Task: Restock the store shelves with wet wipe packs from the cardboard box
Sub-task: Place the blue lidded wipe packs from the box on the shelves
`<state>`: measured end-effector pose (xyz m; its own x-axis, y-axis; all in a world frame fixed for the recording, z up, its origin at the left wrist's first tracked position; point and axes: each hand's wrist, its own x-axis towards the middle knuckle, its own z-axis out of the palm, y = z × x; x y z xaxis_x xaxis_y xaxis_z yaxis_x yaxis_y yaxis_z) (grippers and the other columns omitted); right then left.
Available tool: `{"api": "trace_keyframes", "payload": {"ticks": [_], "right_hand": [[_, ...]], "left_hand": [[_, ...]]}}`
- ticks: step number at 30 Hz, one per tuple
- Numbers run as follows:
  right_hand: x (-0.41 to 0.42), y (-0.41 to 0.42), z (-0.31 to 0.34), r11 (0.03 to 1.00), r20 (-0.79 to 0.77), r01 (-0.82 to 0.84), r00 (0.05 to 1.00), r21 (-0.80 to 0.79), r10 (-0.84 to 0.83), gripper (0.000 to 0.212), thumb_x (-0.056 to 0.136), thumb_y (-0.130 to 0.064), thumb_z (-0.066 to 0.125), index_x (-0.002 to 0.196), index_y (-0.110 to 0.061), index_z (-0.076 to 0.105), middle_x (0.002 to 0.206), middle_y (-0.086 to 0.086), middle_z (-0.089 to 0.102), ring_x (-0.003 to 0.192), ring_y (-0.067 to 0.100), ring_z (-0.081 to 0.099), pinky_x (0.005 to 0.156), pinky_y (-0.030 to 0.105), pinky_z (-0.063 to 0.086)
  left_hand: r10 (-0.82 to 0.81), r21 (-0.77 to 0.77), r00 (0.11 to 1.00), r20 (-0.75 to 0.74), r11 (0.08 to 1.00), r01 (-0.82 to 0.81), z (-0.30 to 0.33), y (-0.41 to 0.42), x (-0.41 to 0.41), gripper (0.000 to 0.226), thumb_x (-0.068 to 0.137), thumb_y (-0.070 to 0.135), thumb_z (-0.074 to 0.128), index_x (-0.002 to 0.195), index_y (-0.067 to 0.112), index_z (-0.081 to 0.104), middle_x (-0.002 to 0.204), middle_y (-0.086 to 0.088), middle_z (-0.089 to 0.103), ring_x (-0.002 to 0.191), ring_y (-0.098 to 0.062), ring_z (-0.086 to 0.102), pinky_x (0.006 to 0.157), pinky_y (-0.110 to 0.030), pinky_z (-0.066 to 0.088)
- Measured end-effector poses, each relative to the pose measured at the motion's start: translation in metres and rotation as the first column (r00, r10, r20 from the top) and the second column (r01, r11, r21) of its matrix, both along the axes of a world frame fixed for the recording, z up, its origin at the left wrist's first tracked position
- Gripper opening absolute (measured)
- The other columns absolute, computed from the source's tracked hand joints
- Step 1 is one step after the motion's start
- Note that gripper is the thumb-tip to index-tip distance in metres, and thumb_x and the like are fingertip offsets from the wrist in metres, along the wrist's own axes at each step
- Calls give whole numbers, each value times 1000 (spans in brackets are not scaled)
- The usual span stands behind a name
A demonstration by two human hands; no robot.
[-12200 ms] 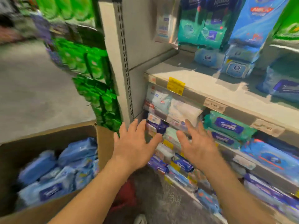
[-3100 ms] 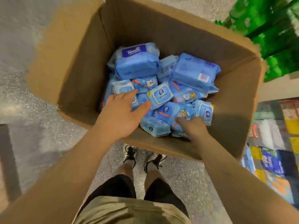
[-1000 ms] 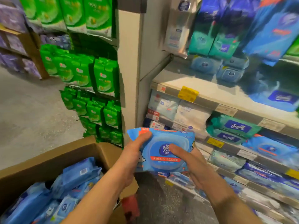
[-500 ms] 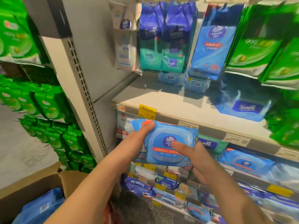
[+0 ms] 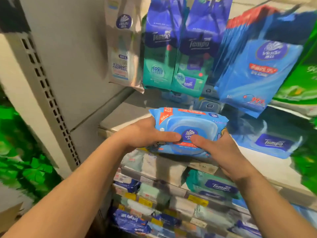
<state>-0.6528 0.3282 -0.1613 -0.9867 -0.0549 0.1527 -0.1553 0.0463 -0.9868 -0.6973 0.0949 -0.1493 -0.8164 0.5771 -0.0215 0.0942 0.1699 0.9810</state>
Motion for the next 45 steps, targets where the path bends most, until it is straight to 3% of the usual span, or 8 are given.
{"api": "trace_keyframes", "payload": {"ticks": [8, 12, 16, 19, 22, 29, 35, 45], "right_hand": [[-67, -1, -29, 994, 23, 8, 1000, 111, -11, 46, 81, -3, 79, 122, -17, 69, 122, 0, 75, 112, 21, 71, 101, 42, 56], [-86, 3, -47, 980, 76, -46, 997, 193, 32, 59, 82, -2, 81, 136, -13, 60, 132, 2, 70, 122, 24, 67, 107, 48, 52], [-87, 4, -53, 938, 28, 107, 992, 328, -123, 72, 67, -31, 91, 131, -15, 62, 128, 5, 71, 117, 25, 69, 102, 50, 54], [-105, 2, -56, 682, -57, 326, 921, 654, -386, 95, 65, -61, 88, 133, -6, 52, 129, 19, 58, 117, 30, 60, 100, 46, 51], [-133, 2, -59, 602, -100, 359, 902, 713, -419, 98, 54, -96, 66, 129, -33, 61, 118, -2, 69, 114, 21, 64, 97, 42, 55], [-161, -15, -52, 656, -107, 456, 860, 601, -500, 61, 66, -59, 74, 112, -20, 63, 104, -3, 73, 94, 24, 69, 86, 45, 60], [-187, -14, -54, 710, -31, 513, 820, 482, -572, 59, 65, -40, 76, 118, -25, 56, 115, 5, 70, 102, 33, 69, 88, 50, 60], [-193, -14, -54, 857, 50, 380, 905, 347, -422, 41, 66, -29, 73, 105, -32, 64, 105, -4, 75, 100, 22, 72, 96, 48, 58]], "left_hand": [[-62, -28, 998, -12, 998, 62, -22, -4, -90, 49, 82, -4, 78, 127, 7, 65, 122, -6, 74, 109, -20, 72, 97, -36, 57], [-23, -86, 999, -38, 996, 20, -42, -9, -111, 50, 79, 13, 87, 125, 15, 66, 120, -1, 75, 110, -22, 72, 101, -47, 56], [121, -373, 934, -336, 893, -250, -46, -15, -113, 44, 72, 48, 88, 108, 31, 70, 97, 20, 72, 89, -2, 67, 83, -26, 52], [149, -375, 874, -462, 860, -345, -48, -12, -121, 41, 79, 52, 82, 113, 30, 73, 88, 13, 59, 100, -15, 52, 79, -29, 39], [171, -430, 823, -542, 785, -447, -47, -2, -137, 46, 86, 51, 76, 122, 24, 70, 92, 2, 65, 105, -22, 50, 75, -27, 31], [297, -426, 778, -554, 702, -571, -47, 18, -168, 57, 88, 60, 68, 124, 16, 64, 128, -7, 68, 114, -28, 62, 82, -30, 41], [357, -448, 810, -466, 694, -564, -39, 32, -180, 60, 100, 48, 56, 149, 14, 46, 153, -13, 48, 138, -32, 46, 107, -33, 37], [469, -117, 883, 6, 877, -466, -45, 41, -196, 52, 88, 18, 73, 137, 16, 58, 128, -1, 64, 108, -18, 63, 83, -26, 53]]}}
